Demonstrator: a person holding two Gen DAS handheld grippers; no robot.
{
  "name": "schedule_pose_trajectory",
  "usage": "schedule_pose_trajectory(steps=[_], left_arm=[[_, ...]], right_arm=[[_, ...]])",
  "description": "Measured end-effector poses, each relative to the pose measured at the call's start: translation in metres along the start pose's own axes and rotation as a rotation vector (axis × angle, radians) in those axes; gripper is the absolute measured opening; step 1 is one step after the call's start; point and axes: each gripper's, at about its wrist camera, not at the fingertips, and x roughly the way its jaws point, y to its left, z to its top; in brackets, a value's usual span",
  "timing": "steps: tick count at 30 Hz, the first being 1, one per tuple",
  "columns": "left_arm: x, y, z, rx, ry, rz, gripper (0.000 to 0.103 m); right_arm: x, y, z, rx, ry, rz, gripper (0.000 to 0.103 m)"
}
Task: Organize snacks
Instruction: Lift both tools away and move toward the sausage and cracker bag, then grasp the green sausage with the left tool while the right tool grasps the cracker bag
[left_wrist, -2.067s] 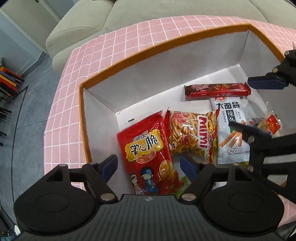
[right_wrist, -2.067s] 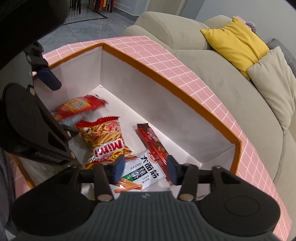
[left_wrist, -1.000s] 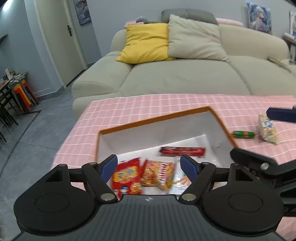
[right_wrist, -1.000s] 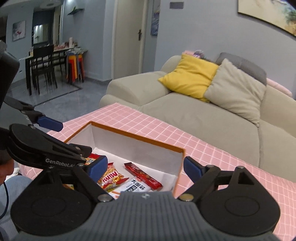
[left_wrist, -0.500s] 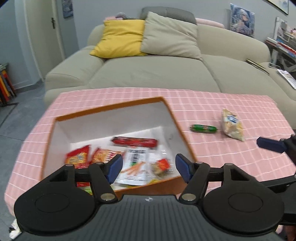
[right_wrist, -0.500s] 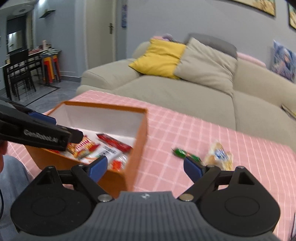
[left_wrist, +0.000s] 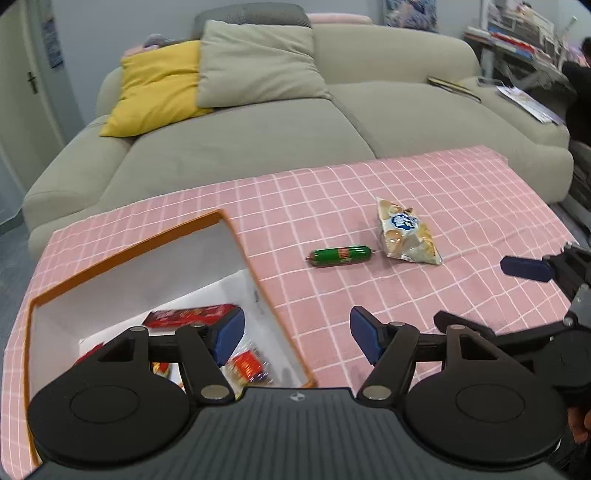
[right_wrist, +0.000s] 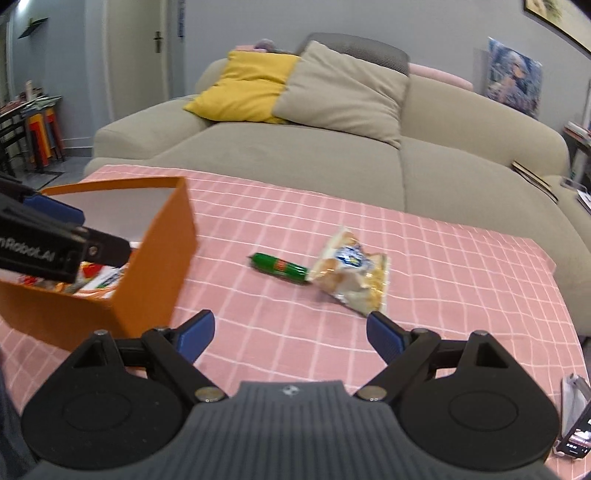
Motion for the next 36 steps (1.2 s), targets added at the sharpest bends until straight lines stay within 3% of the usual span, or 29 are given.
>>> schedule_pose_trajectory(steps=[8,18,29,32,34,36], left_arm=[[0.036,-0.007,0.026,0.069,0.043,-0.012,0.078],[0.087,-0.005,0.055,0.170,0.124,-0.033,0.078],[0.133,-0.007,0.073,0.215,0.212,-0.050,0.078],[0.139,-0.012,0.076,0.227,0.218,-0.055,0.078],[0.142,-0.016,0.077,0.246,0.218,-0.059,0.078],[0.146,-0.021,0.079,0.269,0.218,-0.064,0.078]], right_arm=[[0.038,-0.023,0.008,0.024,0.046,-0.035,0.087],[0.096,-0.040,0.031,0.092,0.094,0.005,0.087],[0.153,-0.053,0.055,0.050,0.106,0.012,0.089],[0.163,-0.054,0.054,0.041,0.127,0.019,0.075],[0.166,-0.055,0.053,0.037,0.126,0.014,0.073],[0.169,-0.054,0.051,0.026,0.135,0.008,0.061]])
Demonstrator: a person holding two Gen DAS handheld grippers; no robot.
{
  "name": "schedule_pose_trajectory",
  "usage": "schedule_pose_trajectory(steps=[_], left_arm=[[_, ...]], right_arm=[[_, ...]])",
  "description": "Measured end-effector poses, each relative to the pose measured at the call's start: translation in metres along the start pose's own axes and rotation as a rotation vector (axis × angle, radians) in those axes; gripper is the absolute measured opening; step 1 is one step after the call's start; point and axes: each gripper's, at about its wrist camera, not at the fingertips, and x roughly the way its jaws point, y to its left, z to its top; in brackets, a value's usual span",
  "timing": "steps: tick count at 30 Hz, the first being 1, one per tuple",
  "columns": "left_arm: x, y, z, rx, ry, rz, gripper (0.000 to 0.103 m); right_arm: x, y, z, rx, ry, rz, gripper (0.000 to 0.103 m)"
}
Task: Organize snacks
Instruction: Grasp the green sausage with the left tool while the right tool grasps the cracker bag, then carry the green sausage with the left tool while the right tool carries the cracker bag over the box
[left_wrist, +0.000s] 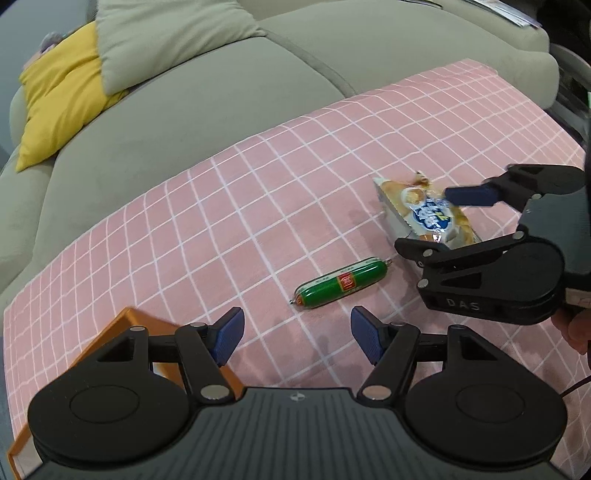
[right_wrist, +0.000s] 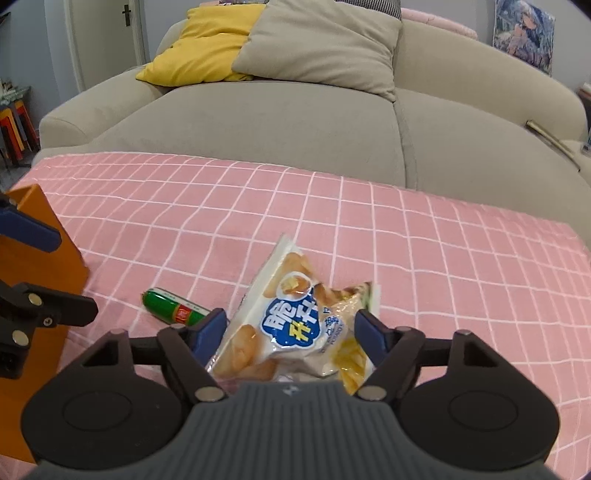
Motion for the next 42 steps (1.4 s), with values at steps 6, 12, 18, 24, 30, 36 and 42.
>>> schedule_pose_trajectory(steps=[6,12,18,24,30,36,42], left_arm=[[0.018,-0.016,0.014,0.070,0.008,-0.012,0.078],[0.049,-0.030,0.022,0.163,0.021,-0.037,0.078],[0.077,-0.035,0.027,0.204,0.071,-0.063,0.081],[0.089,-0.039,0.031,0.215,0.121,-0.073,0.072],[0.090,-0.038,0.034,0.184,0.124,-0.124,0.047],[0.084,-0.043,0.032,0.161,0.128,-0.144,0.030],[0.080,-0.046,0.029,0.100,0.193,-0.146,0.025]], right_arm=[[-0.003,-0.005,-0.006,0.000,0.000,0.012,0.045],[-0.013,-0.016,-0.014,0.004,0.014,0.013,0.042],[-0.017,-0.022,-0.019,0.012,0.025,0.017,0.042],[-0.015,-0.023,-0.019,0.014,0.029,0.020,0.043],[-0.014,-0.019,-0.021,0.004,0.031,0.020,0.043],[-0.012,-0.021,-0.019,0.009,0.034,0.021,0.043],[-0.014,-0.021,-0.020,0.006,0.044,0.018,0.042]])
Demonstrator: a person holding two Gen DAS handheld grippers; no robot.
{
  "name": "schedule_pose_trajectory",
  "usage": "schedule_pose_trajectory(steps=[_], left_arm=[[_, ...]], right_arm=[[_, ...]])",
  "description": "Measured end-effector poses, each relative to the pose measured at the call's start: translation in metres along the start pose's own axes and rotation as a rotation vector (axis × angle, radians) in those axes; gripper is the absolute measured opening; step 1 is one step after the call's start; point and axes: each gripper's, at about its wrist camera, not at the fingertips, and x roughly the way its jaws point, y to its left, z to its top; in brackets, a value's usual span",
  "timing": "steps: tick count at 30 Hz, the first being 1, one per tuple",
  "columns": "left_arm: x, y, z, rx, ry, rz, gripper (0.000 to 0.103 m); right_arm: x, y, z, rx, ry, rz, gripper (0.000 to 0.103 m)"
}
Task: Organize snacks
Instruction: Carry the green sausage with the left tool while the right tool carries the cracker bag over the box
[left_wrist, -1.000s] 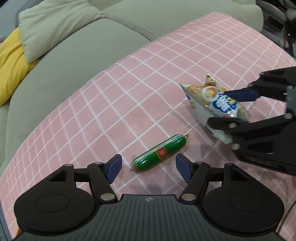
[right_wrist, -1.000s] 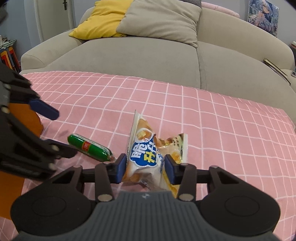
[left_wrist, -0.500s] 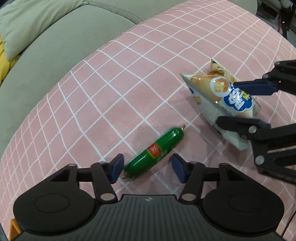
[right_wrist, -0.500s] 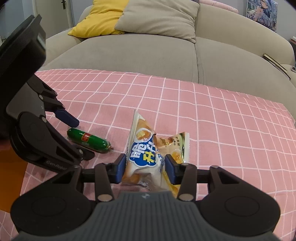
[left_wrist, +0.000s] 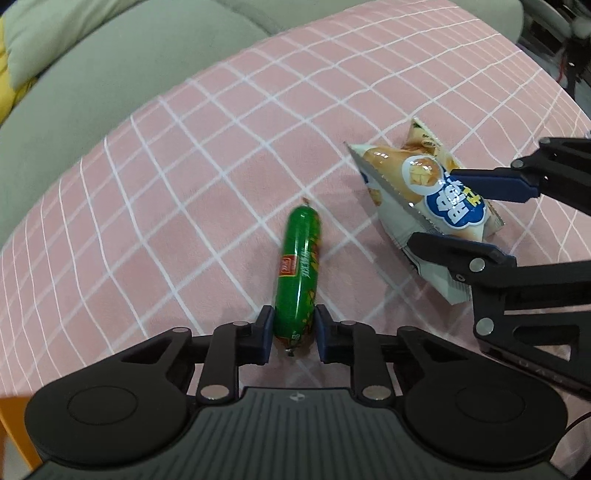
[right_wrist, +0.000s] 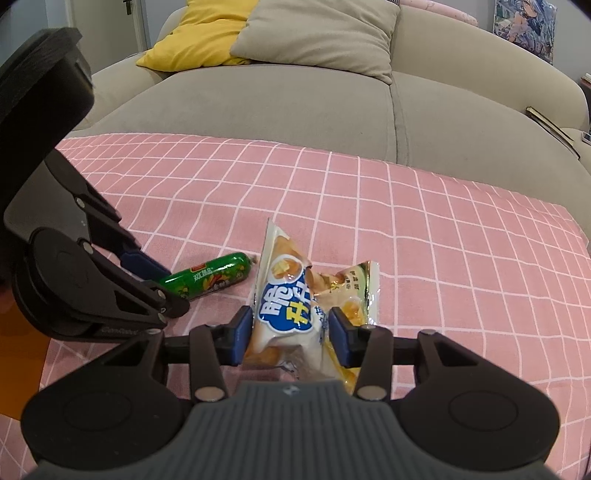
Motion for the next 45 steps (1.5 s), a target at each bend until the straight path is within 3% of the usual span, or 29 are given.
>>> schedule_pose_trajectory(steps=[8,14,18,23,29,31,32,33,36,40,45], left_arm=[[-0.010,-0.008,-0.021,-0.179,0.126,-0.028,0.024],[-0.028,-0.040,-0.060,-0.211,0.163,-0.042,0.024],[-0.035,-0.058,-0.095,-0.262,0.159,-0.089,0.024],[-0.046,-0.073,-0.140,-0.321,0.119,-0.090,0.024],[-0.043,-0.066,-0.167,-0.369,0.066,-0.124,0.025],[-0.043,-0.061,-0.170,-0.368,0.038,-0.125,0.026],[-0.046,-0.065,-0.179,-0.370,0.020,-0.121,0.029],[-0.049,-0.064,-0.182,-0.370,0.005,-0.118,0.033],[-0.058,-0.057,-0.183,-0.372,-0.034,-0.130,0.046],[-0.060,-0.062,-0.167,-0.387,-0.043,-0.117,0.046],[-0.051,-0.062,-0.157,-0.381,-0.016,-0.100,0.046]], right_arm=[[-0.022,0.008,-0.022,-0.032,0.022,-0.006,0.042],[-0.055,0.022,-0.061,-0.070,0.035,-0.016,0.042],[-0.078,0.031,-0.085,-0.058,0.048,-0.004,0.042],[-0.101,0.046,-0.115,-0.057,0.069,0.011,0.042],[-0.108,0.055,-0.129,-0.082,0.063,0.022,0.044],[-0.111,0.051,-0.128,-0.053,0.053,0.044,0.048],[-0.115,0.048,-0.127,-0.033,0.041,0.056,0.056],[-0.120,0.043,-0.126,-0.002,0.022,0.075,0.064],[-0.136,0.022,-0.127,0.153,-0.033,0.154,0.073],[-0.135,-0.004,-0.129,0.338,-0.040,0.143,0.074],[-0.113,-0.006,-0.131,0.354,0.034,0.139,0.075]])
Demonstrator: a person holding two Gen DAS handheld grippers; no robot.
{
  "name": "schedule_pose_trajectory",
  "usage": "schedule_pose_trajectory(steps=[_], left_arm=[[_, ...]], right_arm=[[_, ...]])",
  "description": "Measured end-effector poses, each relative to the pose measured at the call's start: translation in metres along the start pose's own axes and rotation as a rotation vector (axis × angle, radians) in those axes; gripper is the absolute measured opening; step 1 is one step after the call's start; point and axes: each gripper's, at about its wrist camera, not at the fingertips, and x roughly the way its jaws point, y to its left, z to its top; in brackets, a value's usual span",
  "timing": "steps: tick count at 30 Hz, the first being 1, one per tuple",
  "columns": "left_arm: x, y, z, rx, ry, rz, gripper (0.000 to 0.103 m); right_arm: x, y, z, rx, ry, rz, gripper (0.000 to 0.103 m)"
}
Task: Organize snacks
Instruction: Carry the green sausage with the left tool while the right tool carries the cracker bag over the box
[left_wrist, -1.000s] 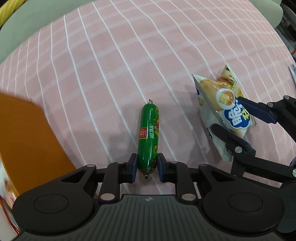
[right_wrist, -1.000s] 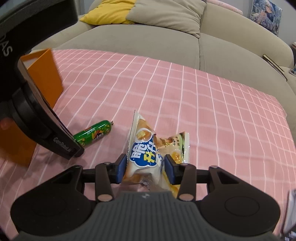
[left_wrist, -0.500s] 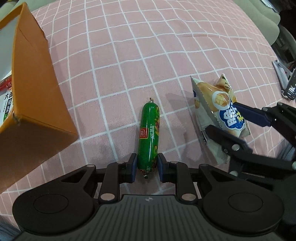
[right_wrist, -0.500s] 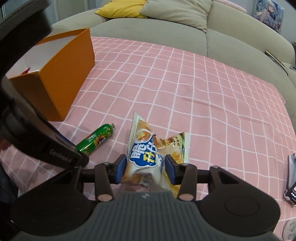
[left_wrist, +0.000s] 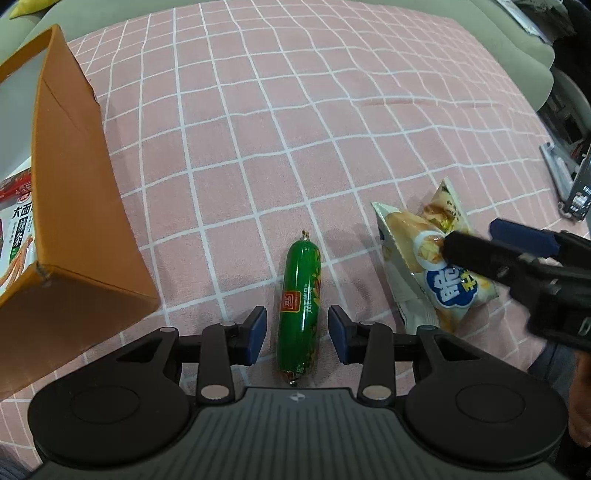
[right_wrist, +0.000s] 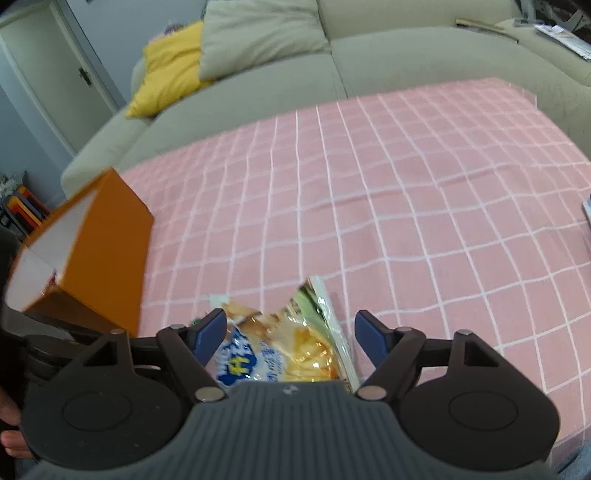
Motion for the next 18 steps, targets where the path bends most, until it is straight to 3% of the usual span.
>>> schedule_pose_trajectory(steps=[6,8,12,18], left_arm=[[0.008,-0.003,-0.005,-0.009,0.010,0.005,0.045],[0.012,-0.005,-0.004,-0.014,0.009,0.007,0.041],[0.009,0.000,-0.004,-0.022,0.005,-0.007,0.031],[0.007,-0.007,-0.004,0.021,0.006,0.025,0.026]], right_arm=[[0.014,0.003,-0.005,0.004,0.038,0.037,0.078],[0.018,0.005,-0.006,0.002,0.055,0.045,0.077],[0.031,0.012,-0.006,-0.012,0.083,0.055,0.060],[0.035,0.018,-0.009,-0.045,0.085,0.062,0.049]])
